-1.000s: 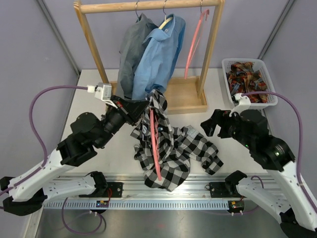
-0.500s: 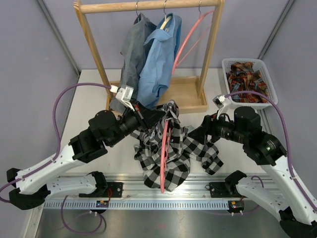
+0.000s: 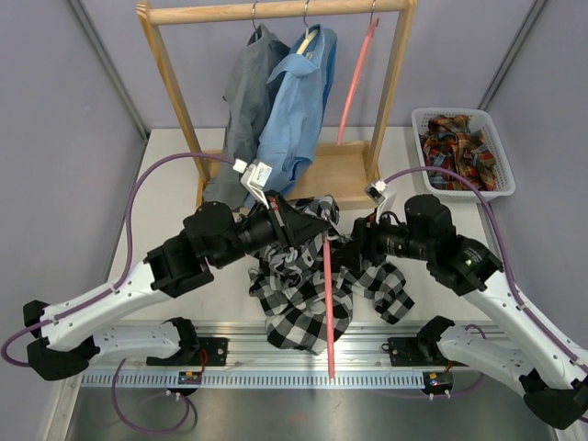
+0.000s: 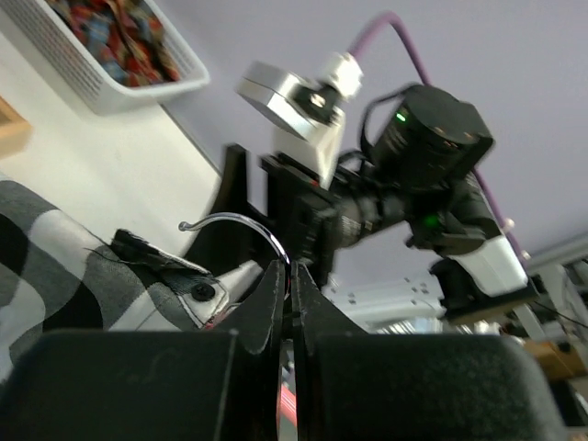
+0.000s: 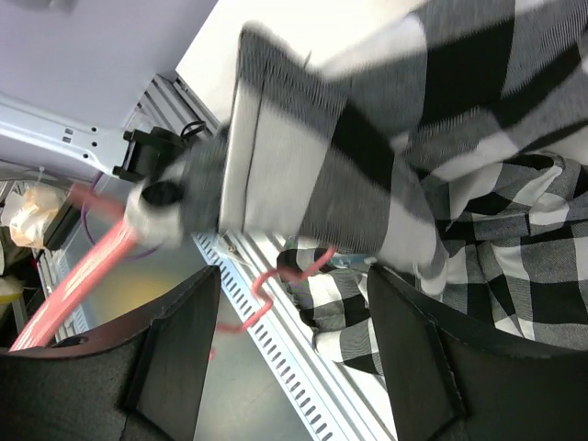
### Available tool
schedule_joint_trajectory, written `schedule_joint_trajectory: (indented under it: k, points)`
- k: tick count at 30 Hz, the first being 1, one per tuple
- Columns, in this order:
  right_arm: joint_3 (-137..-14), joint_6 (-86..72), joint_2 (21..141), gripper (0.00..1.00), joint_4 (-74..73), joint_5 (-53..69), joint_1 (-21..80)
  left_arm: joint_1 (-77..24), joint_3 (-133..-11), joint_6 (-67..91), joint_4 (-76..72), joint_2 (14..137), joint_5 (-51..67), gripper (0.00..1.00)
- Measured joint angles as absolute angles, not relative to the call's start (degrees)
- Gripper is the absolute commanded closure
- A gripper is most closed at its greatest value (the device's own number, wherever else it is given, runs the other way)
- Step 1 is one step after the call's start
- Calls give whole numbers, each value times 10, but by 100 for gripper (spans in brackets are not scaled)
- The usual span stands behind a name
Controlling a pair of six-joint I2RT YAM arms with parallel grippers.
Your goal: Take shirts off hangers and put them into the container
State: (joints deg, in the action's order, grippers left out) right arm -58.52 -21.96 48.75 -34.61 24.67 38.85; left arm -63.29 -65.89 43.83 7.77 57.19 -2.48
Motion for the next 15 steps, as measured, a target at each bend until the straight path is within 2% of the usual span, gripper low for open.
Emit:
schedule_joint_trajectory:
  k: [7, 15]
  points:
    - [-584, -219, 504, 28, -336, 229, 393, -665, -710, 476, 120, 569, 16, 100]
    - [-584, -206, 504, 27, -337, 203, 394, -667, -895, 491, 232, 530, 26, 100]
